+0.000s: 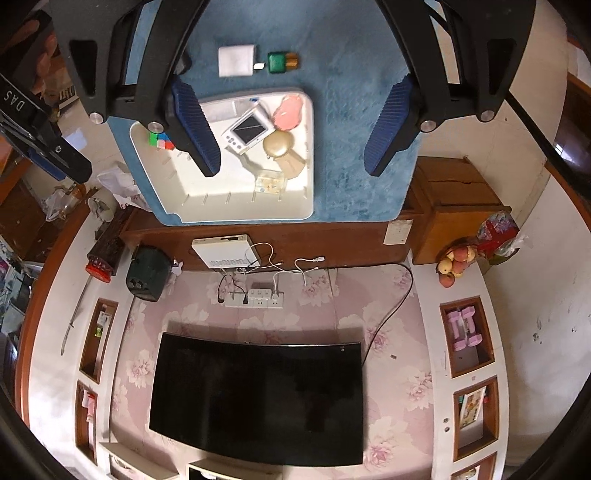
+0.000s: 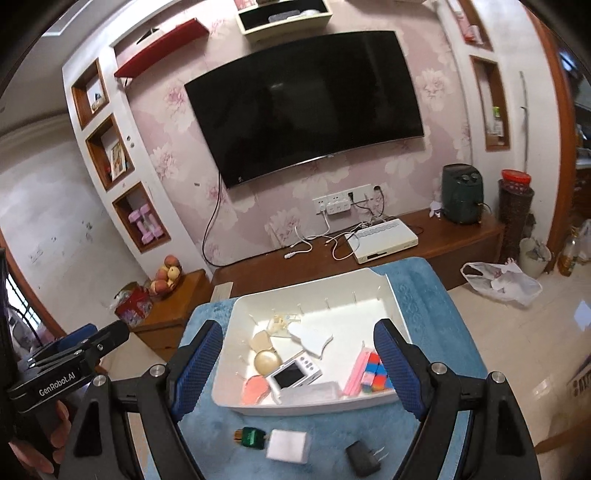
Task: Organize rigid objects
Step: 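Withdraw both tools from the bin toward the remaining items on the rug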
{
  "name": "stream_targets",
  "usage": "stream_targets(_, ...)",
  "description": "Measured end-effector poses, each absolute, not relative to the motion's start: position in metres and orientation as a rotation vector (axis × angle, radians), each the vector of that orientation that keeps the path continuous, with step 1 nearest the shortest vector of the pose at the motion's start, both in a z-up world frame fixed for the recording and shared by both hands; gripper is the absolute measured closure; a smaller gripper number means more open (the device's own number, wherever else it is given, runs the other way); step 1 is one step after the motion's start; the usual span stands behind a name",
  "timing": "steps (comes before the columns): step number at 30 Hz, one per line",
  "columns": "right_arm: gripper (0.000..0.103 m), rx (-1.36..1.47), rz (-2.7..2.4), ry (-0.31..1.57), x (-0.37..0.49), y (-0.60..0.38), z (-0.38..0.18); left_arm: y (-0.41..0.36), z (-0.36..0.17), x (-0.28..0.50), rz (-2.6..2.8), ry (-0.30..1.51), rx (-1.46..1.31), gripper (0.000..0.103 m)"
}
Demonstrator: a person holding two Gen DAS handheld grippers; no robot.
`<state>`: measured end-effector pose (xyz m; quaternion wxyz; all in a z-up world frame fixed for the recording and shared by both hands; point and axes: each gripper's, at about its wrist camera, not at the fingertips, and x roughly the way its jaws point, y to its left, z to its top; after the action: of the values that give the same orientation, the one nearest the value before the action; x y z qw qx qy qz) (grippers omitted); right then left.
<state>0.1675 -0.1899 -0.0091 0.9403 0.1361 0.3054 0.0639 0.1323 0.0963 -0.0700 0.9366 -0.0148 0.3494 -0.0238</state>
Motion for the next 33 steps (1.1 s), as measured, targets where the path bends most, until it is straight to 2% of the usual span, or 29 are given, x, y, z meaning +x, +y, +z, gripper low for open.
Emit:
stream_targets(15,0.016,0.218,0.101,0.596,0.083,-0.160,-0.017,0.147,-0.094,0.066,-0.039,0.772,-0.157,0.020)
stream_targets(33,0.016,0.015,0.181,0.654,0.062,-0.161,-0.048,0.107,-0.144,0.043,-0.075,0.958,-0.102,0.020)
